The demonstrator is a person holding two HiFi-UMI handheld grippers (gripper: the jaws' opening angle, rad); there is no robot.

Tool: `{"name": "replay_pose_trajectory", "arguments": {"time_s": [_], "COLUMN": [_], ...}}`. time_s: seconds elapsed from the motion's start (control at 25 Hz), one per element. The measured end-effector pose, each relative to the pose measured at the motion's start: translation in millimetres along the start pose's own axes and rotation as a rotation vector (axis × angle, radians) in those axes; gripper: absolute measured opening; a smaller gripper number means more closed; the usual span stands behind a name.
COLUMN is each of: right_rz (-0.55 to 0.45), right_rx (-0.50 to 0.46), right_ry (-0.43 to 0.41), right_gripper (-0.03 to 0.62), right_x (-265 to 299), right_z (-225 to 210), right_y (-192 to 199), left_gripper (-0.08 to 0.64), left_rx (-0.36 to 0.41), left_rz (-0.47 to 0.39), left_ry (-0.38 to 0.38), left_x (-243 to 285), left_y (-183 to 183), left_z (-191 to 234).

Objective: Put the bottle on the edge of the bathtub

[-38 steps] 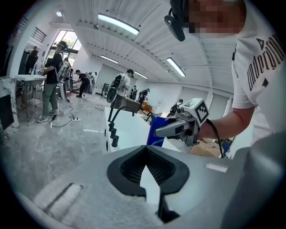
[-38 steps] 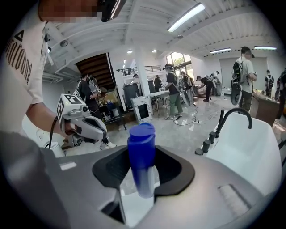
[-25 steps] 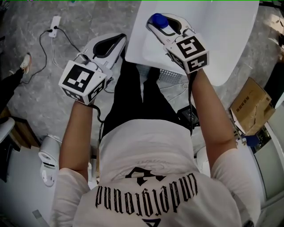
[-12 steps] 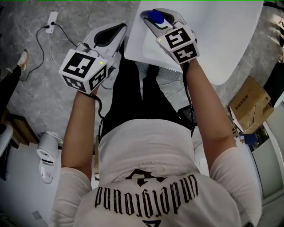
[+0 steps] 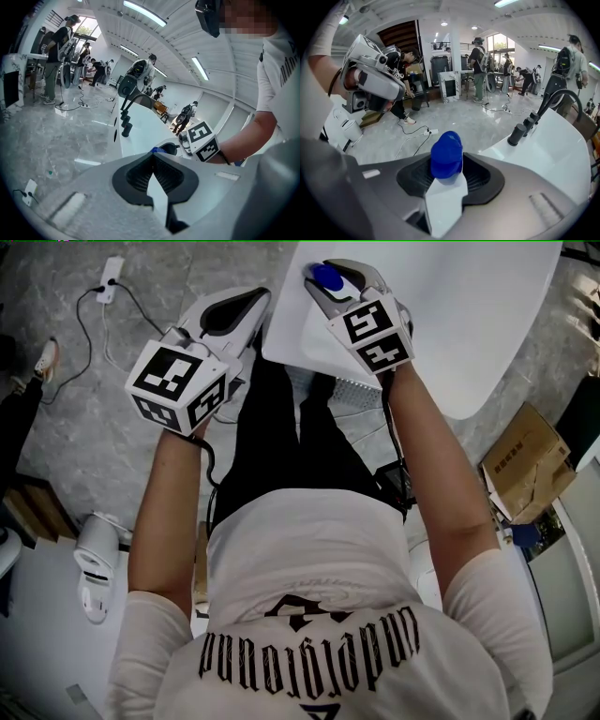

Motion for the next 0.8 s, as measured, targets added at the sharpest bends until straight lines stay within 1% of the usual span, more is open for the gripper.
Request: {"name": "replay_pose_trajectory", "arguments": {"time_s": [0.12, 0.2, 0.28, 0.4, 0.48, 0.8], "right_rz": [-0.009, -0.014, -0.013, -0.006, -0.009, -0.081], "right_rx": [-0.001, -0.004, -0.004, -0.004, -0.007, -0.034], "right_ry": [0.005, 0.003, -0.006, -0.016, -0.017, 0.001], "right_gripper": [0.164, 0.180, 0.190, 0.199, 0.201, 0.206], "right_x": [-17.9, -26.1, -23.9, -10.7, -12.4, -58.2], "right_z": [-0.2, 0.8, 1.8, 3.5, 5.1, 17.9], "right_y": [16.1, 24.0, 20.8, 5.0, 1.3, 6.3], "left_gripper": [0.008, 0.008, 0.008, 0.008, 0.008, 0.008], "left_rx": [0.004, 0.005, 0.001, -0.004, 0.003, 0.031], "left_rz": [-0.008, -0.012, -0.013, -0.011, -0.013, -0.037], "left_ry": [-0.003, -0.001, 0.006, 0.011, 0.011, -0.002], "left_x": [7.3, 11.0, 10.4, 3.6, 1.2, -2.7], "left_y": [2.8, 4.5, 3.4, -0.2, -1.0, 3.0], "left_z": [-25.1, -37.9, -35.9, -17.1, -15.9, -54.9]}}
Point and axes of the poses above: the fingertips, and each gripper's own axes: x forward along the fingers, z to its left, y out of its underside, the point moved 3 cm from there along -x, backward along the fingers, and after that the axes turned 6 degrees about z, right-handed, at the moved point
